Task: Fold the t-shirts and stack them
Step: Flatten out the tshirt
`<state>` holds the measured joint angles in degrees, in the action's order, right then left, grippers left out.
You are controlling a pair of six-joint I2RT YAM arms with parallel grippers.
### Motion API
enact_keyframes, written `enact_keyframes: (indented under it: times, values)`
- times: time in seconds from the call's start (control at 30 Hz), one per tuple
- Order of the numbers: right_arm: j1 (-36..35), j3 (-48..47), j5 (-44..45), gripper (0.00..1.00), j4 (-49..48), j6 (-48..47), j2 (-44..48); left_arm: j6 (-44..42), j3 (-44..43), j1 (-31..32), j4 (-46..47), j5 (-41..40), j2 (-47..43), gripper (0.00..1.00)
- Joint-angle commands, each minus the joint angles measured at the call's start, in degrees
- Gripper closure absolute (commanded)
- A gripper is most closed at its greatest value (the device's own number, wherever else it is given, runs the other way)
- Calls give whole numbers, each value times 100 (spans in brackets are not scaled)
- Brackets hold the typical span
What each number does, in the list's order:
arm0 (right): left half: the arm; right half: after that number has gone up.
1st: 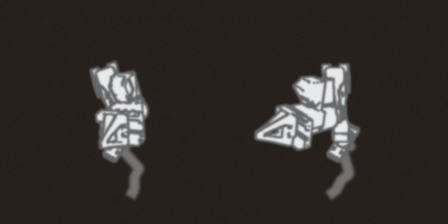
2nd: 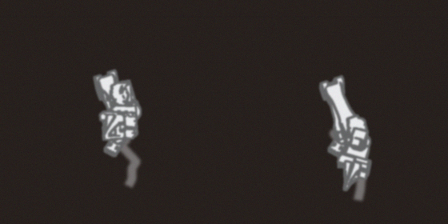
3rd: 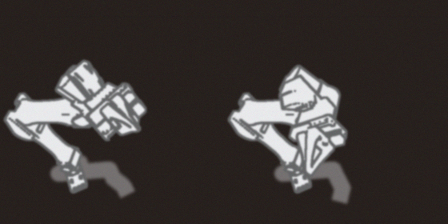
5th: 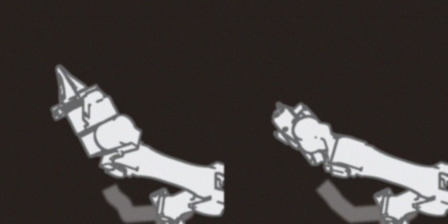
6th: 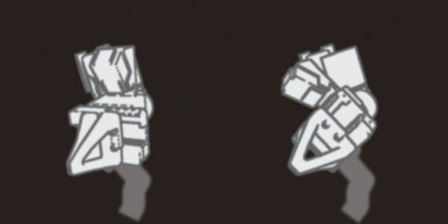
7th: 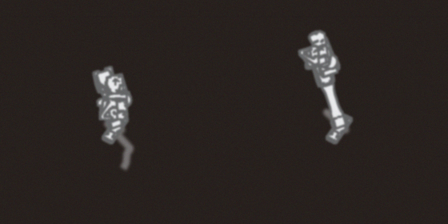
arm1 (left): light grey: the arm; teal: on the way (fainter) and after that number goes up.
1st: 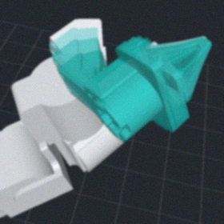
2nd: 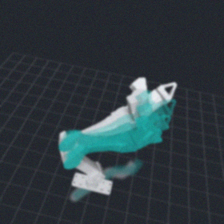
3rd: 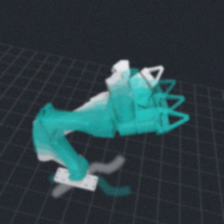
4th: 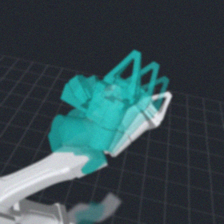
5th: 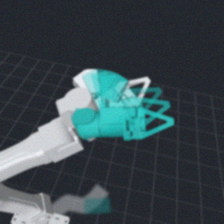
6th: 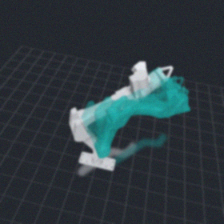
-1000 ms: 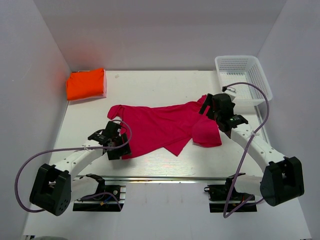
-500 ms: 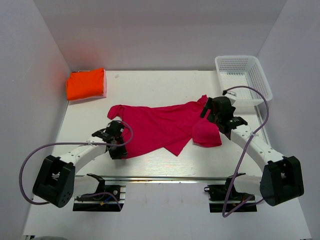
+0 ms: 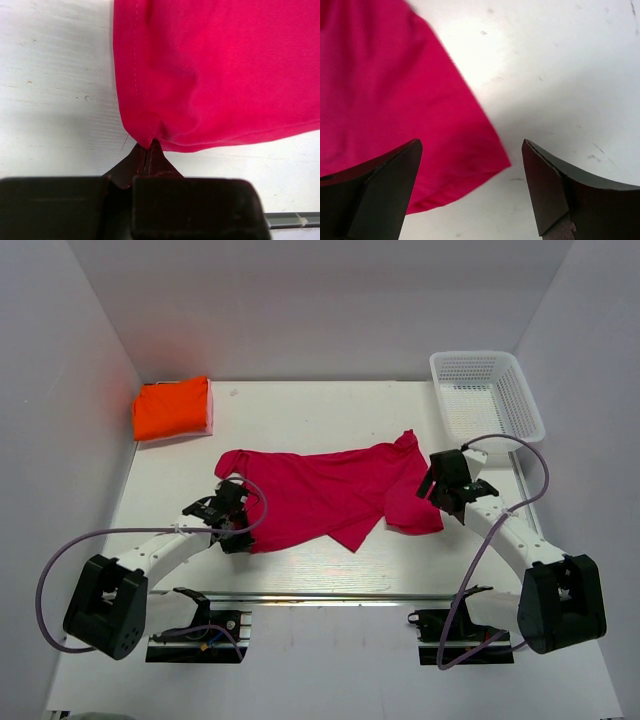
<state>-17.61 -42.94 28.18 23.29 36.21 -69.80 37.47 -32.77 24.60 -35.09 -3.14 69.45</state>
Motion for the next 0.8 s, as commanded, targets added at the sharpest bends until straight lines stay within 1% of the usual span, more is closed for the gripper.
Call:
enact_keyframes:
  times: [0.0,0.1,0.23,0.3,0.33,0.37,0.4,0.43,0.47,0.5,0.53,0.6,0.63,0.67,0.7,0.77]
  values:
    - [230,302,205,14,369,308,134,-135,17,27,125,-116,-352,100]
    - [381,514,74,17,212,300,37,-196,17,27,178,-117,-405,100]
    - [486,663,-294,16,-148,90,-253,-197,-36,27,178,-170,-344,100]
    - [495,751,-681,20,-473,53,-429,-197,-36,27,178,-118,-283,100]
    - [512,743,-865,26,-500,62,-481,-197,-36,27,178,-117,-283,100]
    - [513,760,-937,35,-562,62,-630,-197,-36,27,178,-117,-283,100]
    - [521,769,-1155,37,-597,45,-657,-197,-36,27,178,-117,-283,100]
    - [513,769,-1201,37,-624,62,-692,-197,-36,27,178,-117,-283,100]
    - [513,778,-1253,41,-624,62,-745,-197,-36,27,178,-65,-283,100]
    - [504,830,-1289,49,-685,79,-746,-197,-36,27,178,-64,-344,100]
    - [504,840,-1333,54,-677,97,-746,-197,-36,27,178,-64,-344,100]
    - [513,857,-1377,62,-650,115,-719,-197,-88,27,126,-64,-467,100]
    - [521,892,-1394,69,-633,123,-728,-197,-89,27,125,-64,-467,100]
    - [530,892,-1403,78,-676,124,-650,-197,-141,27,125,-64,-528,100]
    - [521,910,-1386,100,-668,132,-623,-197,-141,27,125,-64,-529,100]
    - [521,857,-1325,100,-668,133,-483,-197,-325,27,125,-64,-669,100]
